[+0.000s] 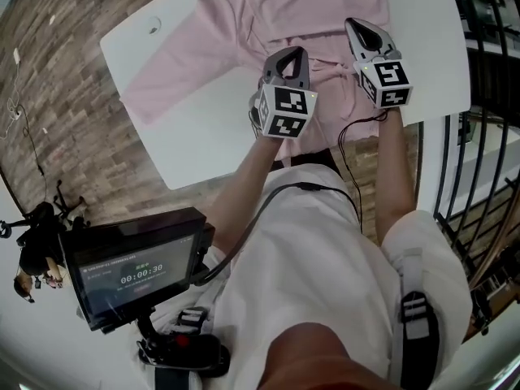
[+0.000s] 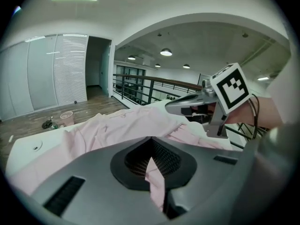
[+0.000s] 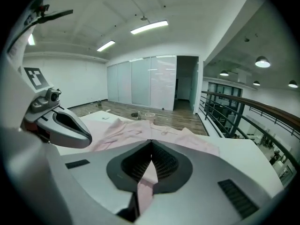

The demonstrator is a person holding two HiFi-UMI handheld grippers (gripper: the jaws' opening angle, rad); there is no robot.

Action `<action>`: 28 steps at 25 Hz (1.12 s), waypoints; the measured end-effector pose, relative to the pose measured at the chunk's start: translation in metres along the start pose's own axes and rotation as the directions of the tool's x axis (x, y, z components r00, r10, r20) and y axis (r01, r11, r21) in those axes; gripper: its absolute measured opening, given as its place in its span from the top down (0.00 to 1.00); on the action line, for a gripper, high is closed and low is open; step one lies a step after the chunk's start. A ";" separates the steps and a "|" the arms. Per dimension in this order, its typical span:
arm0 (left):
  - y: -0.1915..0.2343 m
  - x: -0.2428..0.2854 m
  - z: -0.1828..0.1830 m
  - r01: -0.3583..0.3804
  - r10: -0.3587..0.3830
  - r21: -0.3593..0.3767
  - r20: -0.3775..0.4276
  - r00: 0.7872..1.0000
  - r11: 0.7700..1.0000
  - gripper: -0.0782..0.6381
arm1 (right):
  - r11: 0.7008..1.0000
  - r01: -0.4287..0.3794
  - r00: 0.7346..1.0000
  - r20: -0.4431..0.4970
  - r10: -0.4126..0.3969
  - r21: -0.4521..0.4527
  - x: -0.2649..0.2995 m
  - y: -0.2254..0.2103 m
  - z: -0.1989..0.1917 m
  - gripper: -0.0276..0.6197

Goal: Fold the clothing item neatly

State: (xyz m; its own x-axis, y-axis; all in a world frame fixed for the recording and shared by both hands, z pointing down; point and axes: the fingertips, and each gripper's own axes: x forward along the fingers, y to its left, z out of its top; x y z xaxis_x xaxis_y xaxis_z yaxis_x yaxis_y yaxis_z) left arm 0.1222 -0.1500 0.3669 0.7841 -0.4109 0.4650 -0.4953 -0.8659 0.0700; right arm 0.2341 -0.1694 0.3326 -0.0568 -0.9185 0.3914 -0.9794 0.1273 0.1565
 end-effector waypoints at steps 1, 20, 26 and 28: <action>0.005 -0.001 -0.004 0.012 -0.012 -0.001 -0.001 1.000 1.000 0.89 | 1.000 -0.030 1.000 0.002 0.030 -0.007 0.014 0.011 0.003 0.95; 0.076 -0.084 -0.080 -0.187 0.181 -0.124 -0.056 0.982 0.975 0.89 | 0.814 -0.577 0.810 0.081 0.580 -0.064 0.122 0.238 0.034 0.95; 0.099 -0.128 -0.127 -0.307 0.288 -0.198 -0.120 0.950 0.931 0.89 | 0.686 -0.721 0.684 0.055 0.727 -0.098 0.132 0.334 0.034 0.95; 0.097 -0.140 -0.137 -0.335 0.315 -0.195 -0.126 0.941 0.922 0.89 | 0.650 -0.750 0.651 0.042 0.758 -0.119 0.136 0.363 0.029 0.95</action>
State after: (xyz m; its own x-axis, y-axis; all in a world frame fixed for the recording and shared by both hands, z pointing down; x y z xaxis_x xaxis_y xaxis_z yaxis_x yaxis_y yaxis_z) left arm -0.0870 -0.1374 0.4289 0.5343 -0.6232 0.5711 -0.7922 -0.6048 0.0812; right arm -0.1344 -0.2590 0.4164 -0.7878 -0.5167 0.3353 -0.5713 0.8164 -0.0843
